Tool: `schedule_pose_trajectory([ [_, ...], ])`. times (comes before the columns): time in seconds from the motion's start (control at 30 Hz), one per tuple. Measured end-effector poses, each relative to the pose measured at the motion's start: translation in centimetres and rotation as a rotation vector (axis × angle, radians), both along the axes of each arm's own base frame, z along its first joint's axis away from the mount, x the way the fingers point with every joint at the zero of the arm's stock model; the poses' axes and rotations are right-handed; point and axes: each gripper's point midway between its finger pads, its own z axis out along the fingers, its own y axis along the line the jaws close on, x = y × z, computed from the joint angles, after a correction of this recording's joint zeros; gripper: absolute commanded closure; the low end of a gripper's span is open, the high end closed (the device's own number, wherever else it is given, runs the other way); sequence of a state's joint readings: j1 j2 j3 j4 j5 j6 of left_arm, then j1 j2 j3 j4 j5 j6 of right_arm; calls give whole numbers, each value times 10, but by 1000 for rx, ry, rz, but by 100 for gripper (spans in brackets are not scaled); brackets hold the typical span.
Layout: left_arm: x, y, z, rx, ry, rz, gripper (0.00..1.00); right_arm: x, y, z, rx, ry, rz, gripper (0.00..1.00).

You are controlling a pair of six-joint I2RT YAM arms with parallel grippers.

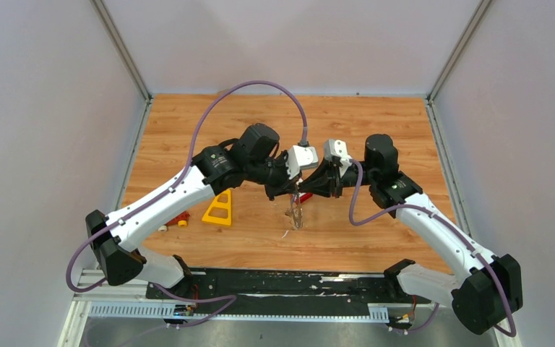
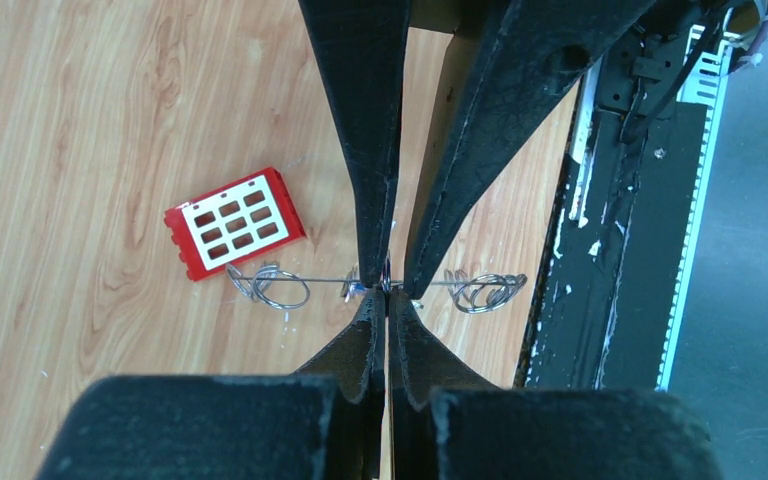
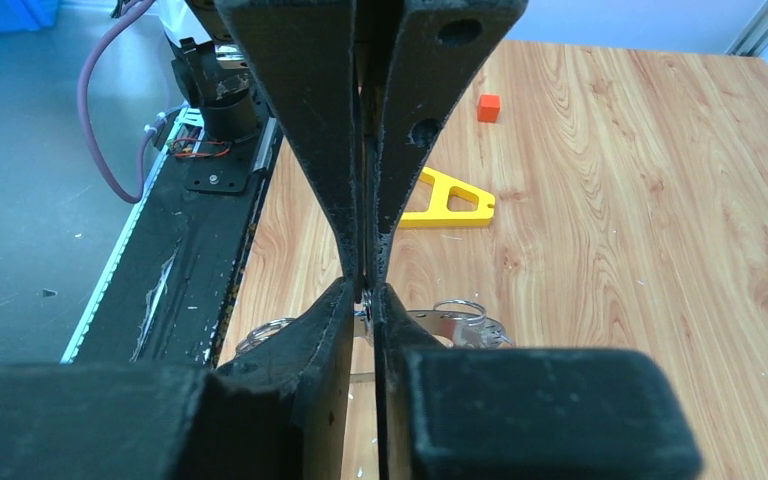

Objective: Put the keys on the keyring

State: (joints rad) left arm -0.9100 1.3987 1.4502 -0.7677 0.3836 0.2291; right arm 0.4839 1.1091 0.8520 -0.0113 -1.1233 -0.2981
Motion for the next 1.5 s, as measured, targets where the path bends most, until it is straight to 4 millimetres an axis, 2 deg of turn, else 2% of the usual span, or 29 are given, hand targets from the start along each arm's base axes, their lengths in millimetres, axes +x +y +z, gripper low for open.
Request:
schedule_pose_trajectory([
  [0.3, 0, 0, 0, -1, -1, 1, 100, -1, -1, -5, -14, -1, 8, 85],
  [0.77, -3, 3, 9, -22, -14, -3, 100, -1, 0, -8, -26, 13, 19, 100],
  [1.03, -3, 2, 7, -29, -18, -5, 100, -1, 1, -9, -28, 21, 14, 100],
  [1.07, -2, 2, 6, -31, -22, -3, 98, -1, 1, -9, -29, 20, 11, 100],
  [1.1, -2, 2, 6, -34, -26, -2, 93, 0, 0, -9, -29, 20, 7, 100],
  [1.27, 1, 4, 5, -54, -76, -9, 50, 1, 0, -7, -29, 15, -6, 100],
  [1.33, 4, 7, 4, -61, -114, -10, 38, 0, -1, -5, -26, 12, -8, 100],
  [1.4, 6, 13, 1, -73, -153, -7, 33, 1, -2, -4, -23, 18, -15, 100],
  [1.5, 8, 22, -2, -96, -218, -9, 29, 1, -3, -2, -21, 35, -24, 100],
])
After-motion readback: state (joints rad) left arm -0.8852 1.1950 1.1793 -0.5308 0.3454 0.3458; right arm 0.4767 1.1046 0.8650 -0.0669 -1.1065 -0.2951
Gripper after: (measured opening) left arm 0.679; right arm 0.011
